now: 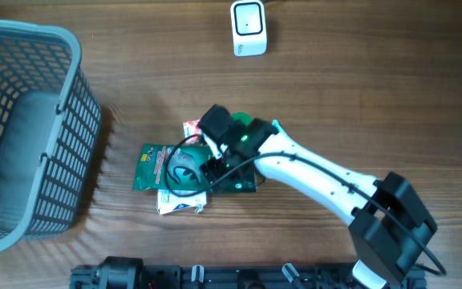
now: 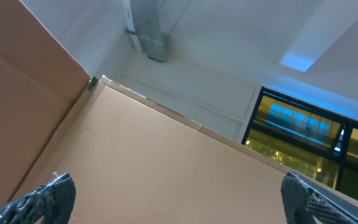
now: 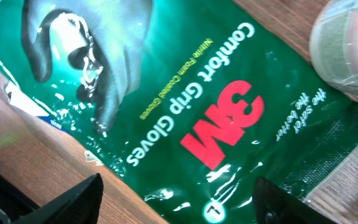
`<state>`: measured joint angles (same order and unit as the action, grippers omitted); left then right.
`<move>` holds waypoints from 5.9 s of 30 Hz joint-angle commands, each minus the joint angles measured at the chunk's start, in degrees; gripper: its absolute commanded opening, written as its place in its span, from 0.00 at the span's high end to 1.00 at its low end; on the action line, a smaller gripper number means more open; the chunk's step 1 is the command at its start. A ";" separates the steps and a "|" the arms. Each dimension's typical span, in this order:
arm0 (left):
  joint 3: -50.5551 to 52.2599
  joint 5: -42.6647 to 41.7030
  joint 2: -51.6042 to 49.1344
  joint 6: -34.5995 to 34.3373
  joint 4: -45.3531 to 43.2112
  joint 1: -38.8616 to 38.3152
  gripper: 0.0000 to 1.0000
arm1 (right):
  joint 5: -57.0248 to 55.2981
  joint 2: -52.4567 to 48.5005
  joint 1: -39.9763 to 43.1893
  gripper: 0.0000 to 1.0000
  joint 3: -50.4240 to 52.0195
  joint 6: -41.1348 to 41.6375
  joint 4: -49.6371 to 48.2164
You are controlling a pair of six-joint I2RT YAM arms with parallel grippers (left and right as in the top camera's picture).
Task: Scan the item barcode
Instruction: 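Lift the glove pack with the right gripper toward the scanner, then hold the glove pack over the white scanner, then carry the glove pack to the right table edge and release, then grasp the green-capped jar with the right gripper and lift it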
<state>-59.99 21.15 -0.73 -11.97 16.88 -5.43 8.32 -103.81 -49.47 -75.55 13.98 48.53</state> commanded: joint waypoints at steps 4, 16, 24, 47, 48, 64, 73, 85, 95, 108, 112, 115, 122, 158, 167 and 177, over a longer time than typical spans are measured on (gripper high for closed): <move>0.15 6.01 0.48 -0.50 -1.05 0.46 0.00 | -29.73 -0.92 -16.74 0.00 0.11 -3.63 -1.46; 0.15 5.99 0.48 -0.50 -1.29 0.46 0.00 | -45.03 -12.13 -18.82 0.01 0.11 -9.49 0.98; 0.15 6.01 0.48 -0.50 -1.29 0.46 0.00 | -47.95 -19.87 -17.92 0.43 0.11 -25.20 -11.34; 0.15 8.98 0.48 -0.50 -0.61 0.46 0.00 | 44.06 17.03 19.52 0.96 -8.31 -12.44 12.48; 0.15 8.98 0.48 -0.50 -0.61 0.46 0.00 | 45.99 17.00 20.94 0.96 -8.09 -13.05 12.57; 0.15 8.96 0.48 -0.52 0.52 0.46 0.00 | -12.33 17.03 22.93 0.96 -8.00 -8.94 7.41; 3.21 8.96 0.48 -0.50 -0.83 0.46 0.00 | -39.95 6.12 23.15 0.96 -8.00 -13.16 -10.58; 3.87 10.51 0.48 -0.50 0.09 0.46 0.00 | -60.65 -19.34 23.10 0.96 -8.02 -53.53 -57.81; 8.26 12.74 0.48 -0.48 -1.29 0.42 0.00 | -66.29 -38.21 24.98 0.96 -20.79 -69.42 -71.89; 8.26 24.92 0.48 -0.48 -4.46 -1.64 0.00 | -65.48 -38.49 23.78 0.96 -20.79 -67.98 -64.43; 8.26 26.32 0.48 -0.50 -5.16 -1.64 0.00 | -69.64 -36.76 24.85 0.96 -20.79 -68.02 -64.59; 8.26 26.36 0.48 -0.48 -5.62 -1.64 0.00 | -70.88 -32.65 26.64 0.96 -20.79 -70.12 -64.59; 8.24 28.00 0.48 -0.50 -7.39 -1.64 0.00 | -77.11 -22.32 38.51 0.96 -20.79 -57.90 -51.06; 15.10 -0.15 0.20 -14.23 26.88 -1.64 0.00 | 7.23 -3.13 28.06 0.00 -26.12 -40.63 16.74; 15.10 -0.13 0.20 -14.21 28.00 -1.64 0.00 | 8.09 -10.99 21.90 0.00 -26.12 -46.23 16.46; 15.10 -0.13 0.20 -14.21 28.02 -1.64 0.00 | 6.29 -15.19 20.06 0.00 -29.00 -14.64 9.77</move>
<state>-45.08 21.91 -0.69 -25.85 44.99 -6.76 16.62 -118.30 -29.28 -101.73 -19.57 58.67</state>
